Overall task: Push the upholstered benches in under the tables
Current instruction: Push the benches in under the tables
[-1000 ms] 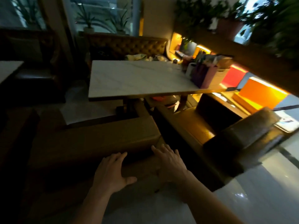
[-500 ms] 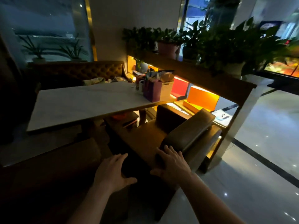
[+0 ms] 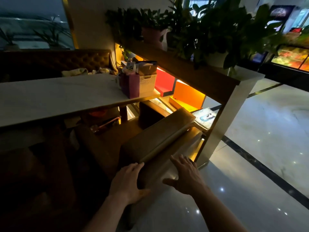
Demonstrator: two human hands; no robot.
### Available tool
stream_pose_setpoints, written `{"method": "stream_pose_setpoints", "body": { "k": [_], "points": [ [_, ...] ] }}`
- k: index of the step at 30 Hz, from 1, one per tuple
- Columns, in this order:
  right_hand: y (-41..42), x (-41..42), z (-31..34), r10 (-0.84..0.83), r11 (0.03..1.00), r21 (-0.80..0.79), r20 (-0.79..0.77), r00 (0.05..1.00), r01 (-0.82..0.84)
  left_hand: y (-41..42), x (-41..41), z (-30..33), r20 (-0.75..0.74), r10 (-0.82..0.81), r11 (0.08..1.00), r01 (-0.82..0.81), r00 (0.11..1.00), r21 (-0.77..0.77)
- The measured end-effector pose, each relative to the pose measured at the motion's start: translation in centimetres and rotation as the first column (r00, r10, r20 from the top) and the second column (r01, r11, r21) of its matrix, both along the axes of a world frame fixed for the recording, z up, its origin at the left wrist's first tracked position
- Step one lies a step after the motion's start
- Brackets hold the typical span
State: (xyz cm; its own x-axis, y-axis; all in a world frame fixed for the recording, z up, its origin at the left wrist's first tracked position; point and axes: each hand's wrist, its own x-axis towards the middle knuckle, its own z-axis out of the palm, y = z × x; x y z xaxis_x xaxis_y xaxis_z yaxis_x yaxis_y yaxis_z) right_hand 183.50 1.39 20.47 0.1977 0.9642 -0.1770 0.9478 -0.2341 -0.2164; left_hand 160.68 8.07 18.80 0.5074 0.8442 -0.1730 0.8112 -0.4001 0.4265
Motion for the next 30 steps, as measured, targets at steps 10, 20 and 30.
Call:
{"method": "stream_pose_setpoints", "body": {
  "k": [10,20,30],
  "points": [
    [10.8,13.6,-6.8,0.083,0.982,-0.173,0.019,0.996,-0.078,8.3,15.2,-9.1,0.057,0.081,0.995,-0.077,0.995,-0.066],
    [19.9,24.8,-13.1,0.237,0.946,-0.235,0.036,0.971,-0.223,11.8,22.1,-14.8,-0.086,0.229,0.959,-0.240,0.970,-0.153],
    [26.4,28.3,-20.4,0.518,0.829,-0.232,-0.021,0.855,-0.508,12.0,24.8,-19.3,-0.256,0.473,0.874,-0.486,0.843,0.018]
  ]
}}
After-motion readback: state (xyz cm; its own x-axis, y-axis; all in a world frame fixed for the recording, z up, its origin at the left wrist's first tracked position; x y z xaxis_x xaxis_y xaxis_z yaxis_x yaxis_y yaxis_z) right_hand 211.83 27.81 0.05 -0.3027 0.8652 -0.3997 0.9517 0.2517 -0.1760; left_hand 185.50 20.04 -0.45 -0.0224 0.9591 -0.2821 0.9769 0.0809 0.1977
